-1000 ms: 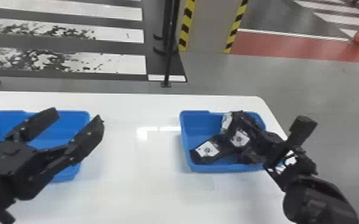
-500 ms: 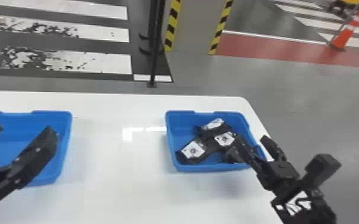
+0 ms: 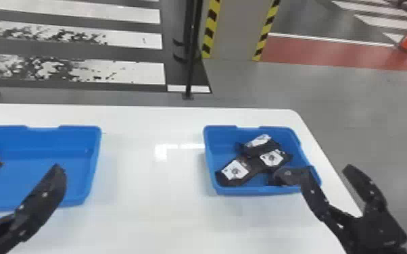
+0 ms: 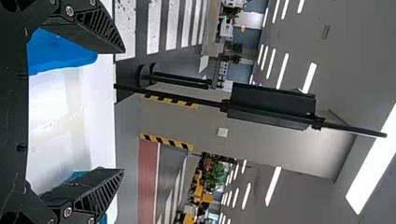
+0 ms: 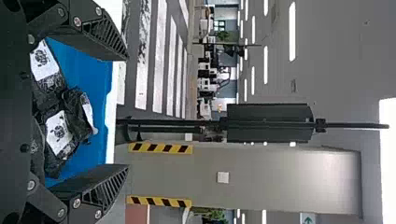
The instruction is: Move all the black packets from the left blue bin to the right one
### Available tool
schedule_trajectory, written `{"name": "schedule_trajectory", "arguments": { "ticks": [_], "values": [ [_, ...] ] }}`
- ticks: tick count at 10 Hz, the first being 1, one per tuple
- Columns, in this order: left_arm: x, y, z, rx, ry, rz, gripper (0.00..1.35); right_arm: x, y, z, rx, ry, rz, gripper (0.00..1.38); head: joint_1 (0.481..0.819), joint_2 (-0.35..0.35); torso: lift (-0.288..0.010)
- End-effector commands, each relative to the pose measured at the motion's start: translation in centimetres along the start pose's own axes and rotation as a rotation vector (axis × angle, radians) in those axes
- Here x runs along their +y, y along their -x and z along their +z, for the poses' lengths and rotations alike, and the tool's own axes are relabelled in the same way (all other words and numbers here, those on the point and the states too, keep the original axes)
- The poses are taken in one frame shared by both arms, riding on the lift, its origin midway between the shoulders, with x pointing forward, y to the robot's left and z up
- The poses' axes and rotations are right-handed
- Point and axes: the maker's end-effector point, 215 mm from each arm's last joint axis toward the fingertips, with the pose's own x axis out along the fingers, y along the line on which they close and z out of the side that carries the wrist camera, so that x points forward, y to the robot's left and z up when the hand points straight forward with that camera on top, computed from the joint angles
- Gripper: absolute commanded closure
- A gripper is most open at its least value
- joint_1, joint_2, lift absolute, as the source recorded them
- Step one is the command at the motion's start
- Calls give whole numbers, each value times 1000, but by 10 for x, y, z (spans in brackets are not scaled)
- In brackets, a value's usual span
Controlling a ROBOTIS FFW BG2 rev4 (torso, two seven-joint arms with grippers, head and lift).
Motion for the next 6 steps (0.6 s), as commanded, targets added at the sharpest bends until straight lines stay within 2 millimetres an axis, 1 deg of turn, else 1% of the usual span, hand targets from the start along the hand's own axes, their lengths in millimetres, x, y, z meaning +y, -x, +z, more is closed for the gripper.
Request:
{"name": "schedule_trajectory", "arguments": {
  "ticks": [1, 2, 3, 5, 6],
  "values": [
    [-2, 8, -3, 5, -41, -3, 133, 8, 17, 1, 22, 25, 14, 225, 695, -218, -140],
    [-2, 11, -6, 17, -70, -7, 136, 11, 23, -6, 41, 21, 19, 225, 695, -221, -140],
    [2, 17, -11, 28, -74, 11, 137, 13, 25, -7, 42, 29, 23, 225, 695, -220, -140],
    [26, 23, -12, 42, -131, 76, 137, 21, 26, -6, 44, 29, 35, 225, 695, -202, -140],
    [28, 23, -14, 50, -139, 78, 137, 21, 26, -5, 41, 28, 36, 225, 695, -177, -140]
  ]
}}
